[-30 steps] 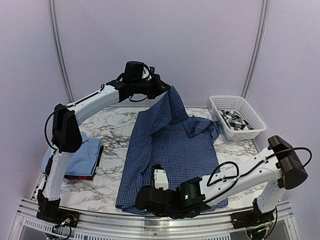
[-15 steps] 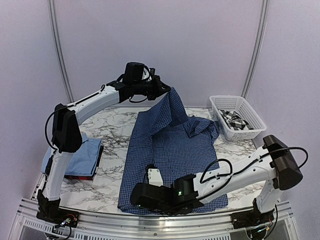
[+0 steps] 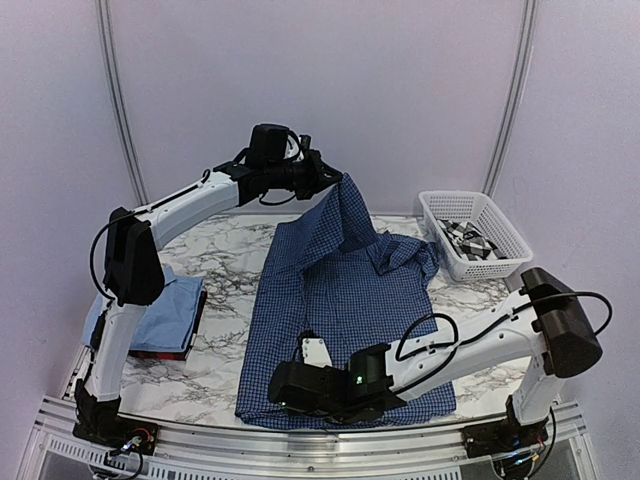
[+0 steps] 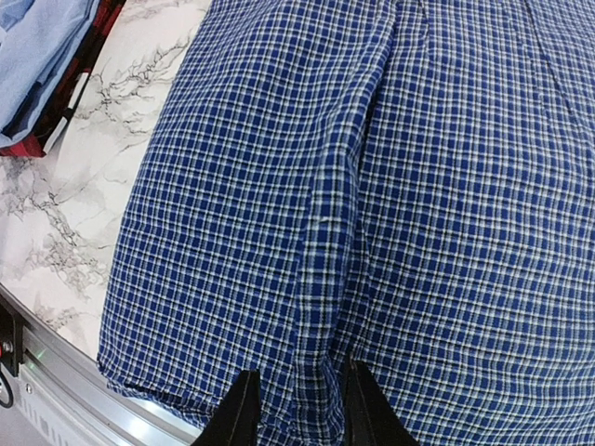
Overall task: Fold and stack the long sleeve shirts
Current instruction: Fold the corner of the shirt at the center of the board.
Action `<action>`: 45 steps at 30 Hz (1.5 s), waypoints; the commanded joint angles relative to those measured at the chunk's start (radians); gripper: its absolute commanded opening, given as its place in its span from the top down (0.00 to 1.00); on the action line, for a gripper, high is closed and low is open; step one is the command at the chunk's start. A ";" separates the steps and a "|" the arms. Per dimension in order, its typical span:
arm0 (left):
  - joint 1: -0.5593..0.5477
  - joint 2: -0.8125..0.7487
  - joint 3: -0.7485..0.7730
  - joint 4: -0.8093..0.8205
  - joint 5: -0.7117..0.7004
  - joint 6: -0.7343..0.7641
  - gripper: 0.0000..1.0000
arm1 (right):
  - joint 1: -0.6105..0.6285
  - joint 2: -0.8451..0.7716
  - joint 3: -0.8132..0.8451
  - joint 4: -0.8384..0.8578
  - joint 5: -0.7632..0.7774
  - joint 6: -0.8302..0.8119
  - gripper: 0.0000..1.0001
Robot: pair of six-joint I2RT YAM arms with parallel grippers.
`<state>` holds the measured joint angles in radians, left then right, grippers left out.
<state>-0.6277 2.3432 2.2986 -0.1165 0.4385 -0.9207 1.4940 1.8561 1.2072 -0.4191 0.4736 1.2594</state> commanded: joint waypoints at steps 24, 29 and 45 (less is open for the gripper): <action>-0.013 0.034 0.008 0.078 0.038 -0.023 1.00 | 0.043 -0.035 -0.039 -0.095 -0.002 0.115 1.00; -0.015 0.042 0.007 0.086 0.042 -0.029 1.00 | 0.036 -0.021 -0.074 -0.057 -0.029 0.124 1.00; 0.002 -0.002 -0.255 0.088 0.043 0.076 1.00 | -0.146 -0.229 -0.106 -0.061 0.022 -0.102 0.49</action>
<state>-0.6357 2.3802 2.1601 -0.0437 0.4713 -0.9043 1.4448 1.7309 1.1236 -0.4664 0.4427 1.2613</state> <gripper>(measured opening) 0.002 0.491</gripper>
